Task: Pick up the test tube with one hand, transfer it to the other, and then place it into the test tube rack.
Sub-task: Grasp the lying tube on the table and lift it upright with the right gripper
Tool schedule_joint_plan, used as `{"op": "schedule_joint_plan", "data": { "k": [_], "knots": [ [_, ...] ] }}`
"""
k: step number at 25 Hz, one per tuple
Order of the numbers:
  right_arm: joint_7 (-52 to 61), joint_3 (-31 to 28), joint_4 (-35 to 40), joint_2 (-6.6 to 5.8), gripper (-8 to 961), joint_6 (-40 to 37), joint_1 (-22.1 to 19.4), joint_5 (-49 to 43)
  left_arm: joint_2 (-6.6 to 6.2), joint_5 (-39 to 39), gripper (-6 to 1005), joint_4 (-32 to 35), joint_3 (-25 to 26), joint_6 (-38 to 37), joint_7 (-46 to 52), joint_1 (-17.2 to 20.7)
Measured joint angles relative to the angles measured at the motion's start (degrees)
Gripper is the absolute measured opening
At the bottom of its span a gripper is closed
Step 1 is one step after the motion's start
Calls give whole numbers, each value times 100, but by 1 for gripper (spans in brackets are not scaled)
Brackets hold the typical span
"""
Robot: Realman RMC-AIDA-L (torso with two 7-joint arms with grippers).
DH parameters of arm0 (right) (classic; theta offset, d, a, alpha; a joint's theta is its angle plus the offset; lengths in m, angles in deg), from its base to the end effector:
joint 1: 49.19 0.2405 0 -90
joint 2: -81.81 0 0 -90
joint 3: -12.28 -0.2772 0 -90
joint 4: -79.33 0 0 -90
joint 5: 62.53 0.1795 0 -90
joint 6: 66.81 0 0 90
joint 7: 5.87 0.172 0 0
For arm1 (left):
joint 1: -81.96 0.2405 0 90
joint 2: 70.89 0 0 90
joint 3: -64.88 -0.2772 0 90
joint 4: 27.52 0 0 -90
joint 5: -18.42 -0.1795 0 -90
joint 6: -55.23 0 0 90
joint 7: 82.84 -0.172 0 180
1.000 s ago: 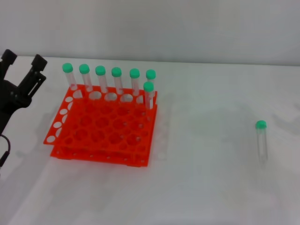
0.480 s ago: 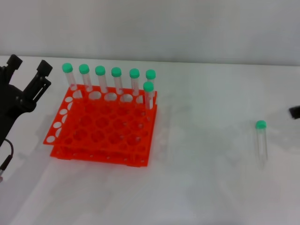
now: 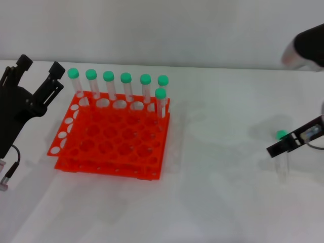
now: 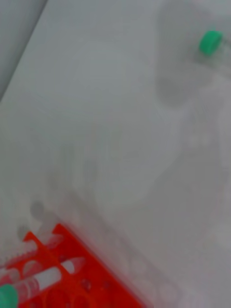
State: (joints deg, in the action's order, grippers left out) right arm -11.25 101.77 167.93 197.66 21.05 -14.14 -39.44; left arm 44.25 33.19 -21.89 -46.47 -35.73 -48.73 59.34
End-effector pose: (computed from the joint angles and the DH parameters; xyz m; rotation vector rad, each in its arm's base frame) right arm 0.1957 0.3603 -0.0105 -2.2407 1.0495 -0.4390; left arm -0.2832 0.3197 0.0317 -1.7138 -0.4609 -1.2139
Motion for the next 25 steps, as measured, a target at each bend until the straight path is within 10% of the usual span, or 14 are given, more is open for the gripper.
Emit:
{"op": "schedule_joint_plan", "data": {
  "k": [20, 25],
  "knots": [
    [-34, 152, -1849, -44, 737, -819, 546, 85, -42, -80, 891, -63, 0, 15, 3, -69],
    [-51, 152, -2118, -45, 490, -862, 648, 49, -45, -81, 891, -63, 0, 70, 6, -102]
  ]
}}
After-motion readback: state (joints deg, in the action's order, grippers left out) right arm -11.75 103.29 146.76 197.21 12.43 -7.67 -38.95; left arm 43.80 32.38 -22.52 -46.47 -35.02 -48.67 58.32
